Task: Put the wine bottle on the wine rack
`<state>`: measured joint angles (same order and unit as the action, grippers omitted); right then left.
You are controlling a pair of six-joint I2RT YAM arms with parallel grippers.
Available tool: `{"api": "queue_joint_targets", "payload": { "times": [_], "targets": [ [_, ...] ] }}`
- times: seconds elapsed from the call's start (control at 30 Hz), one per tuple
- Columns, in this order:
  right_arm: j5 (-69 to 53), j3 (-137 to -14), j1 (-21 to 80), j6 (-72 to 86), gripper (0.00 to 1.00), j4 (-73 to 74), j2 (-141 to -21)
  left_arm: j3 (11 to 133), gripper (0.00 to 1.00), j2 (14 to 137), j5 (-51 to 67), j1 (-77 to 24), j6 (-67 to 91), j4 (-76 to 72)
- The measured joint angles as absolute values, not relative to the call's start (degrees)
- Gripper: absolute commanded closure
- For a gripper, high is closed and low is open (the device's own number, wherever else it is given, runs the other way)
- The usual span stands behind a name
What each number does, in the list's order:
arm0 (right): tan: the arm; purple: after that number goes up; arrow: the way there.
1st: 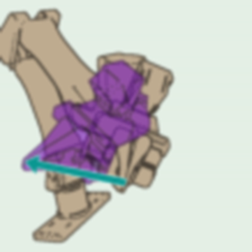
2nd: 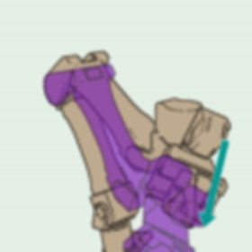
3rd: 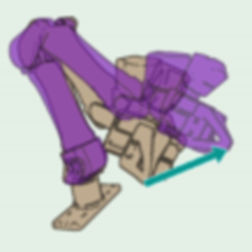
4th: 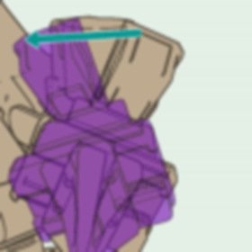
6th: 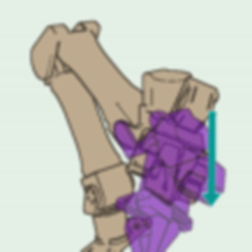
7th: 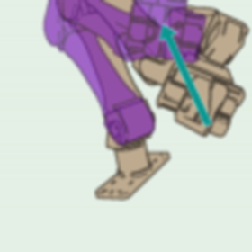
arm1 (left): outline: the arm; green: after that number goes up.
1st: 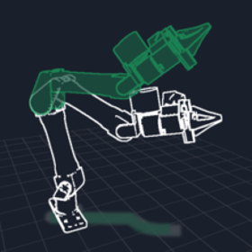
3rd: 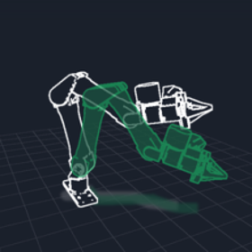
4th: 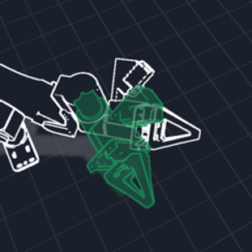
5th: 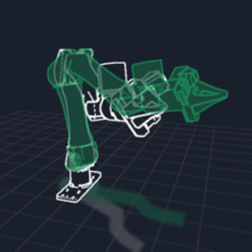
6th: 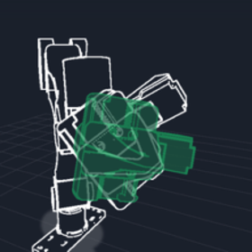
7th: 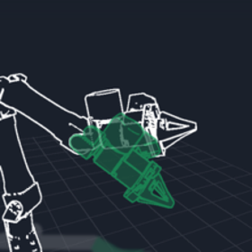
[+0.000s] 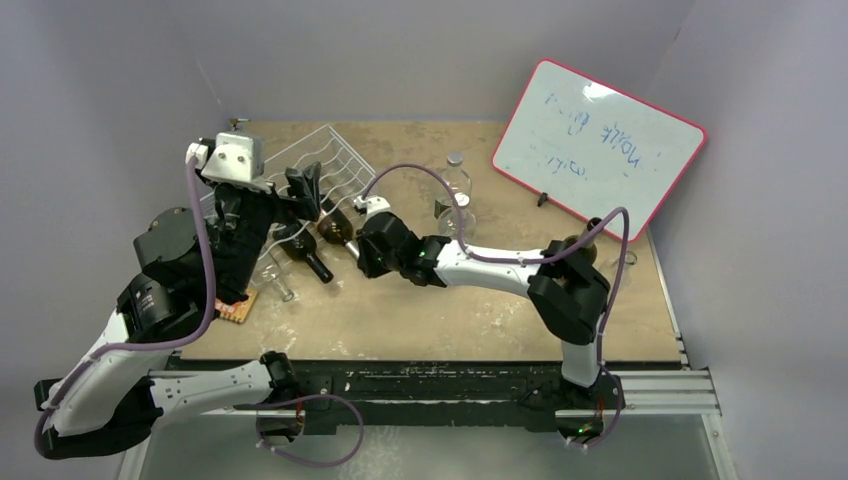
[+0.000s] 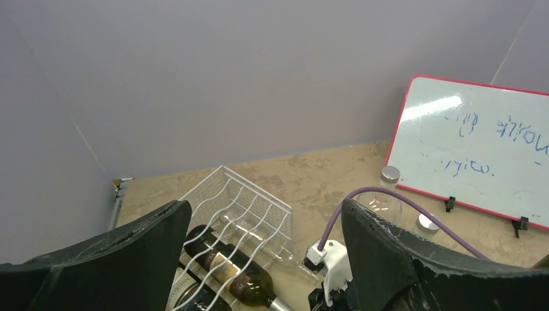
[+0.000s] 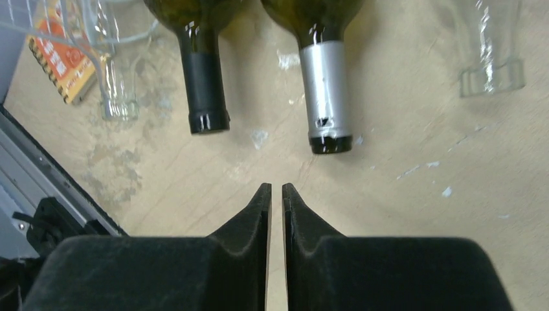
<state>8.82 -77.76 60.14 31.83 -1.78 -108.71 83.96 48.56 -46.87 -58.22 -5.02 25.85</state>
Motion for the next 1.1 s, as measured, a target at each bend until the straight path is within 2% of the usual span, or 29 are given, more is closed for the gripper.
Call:
{"api": "queue_joint_targets", "payload": {
  "times": [0.3,0.53,1.1],
  "targets": [
    [7.90,-80.93,60.69,32.27,0.88,3.49,-114.04,82.56,0.13,48.36,-47.66,-58.19,-4.84,25.89],
    [7.97,-82.43,60.27,32.40,0.76,6.39,-116.97,82.35,0.13,47.81,-48.42,-58.22,-4.43,25.80],
    [7.88,-91.98,57.30,30.63,0.80,8.14,-123.48,81.62,0.13,47.99,-48.90,-58.22,-4.01,25.82]
  ]
}}
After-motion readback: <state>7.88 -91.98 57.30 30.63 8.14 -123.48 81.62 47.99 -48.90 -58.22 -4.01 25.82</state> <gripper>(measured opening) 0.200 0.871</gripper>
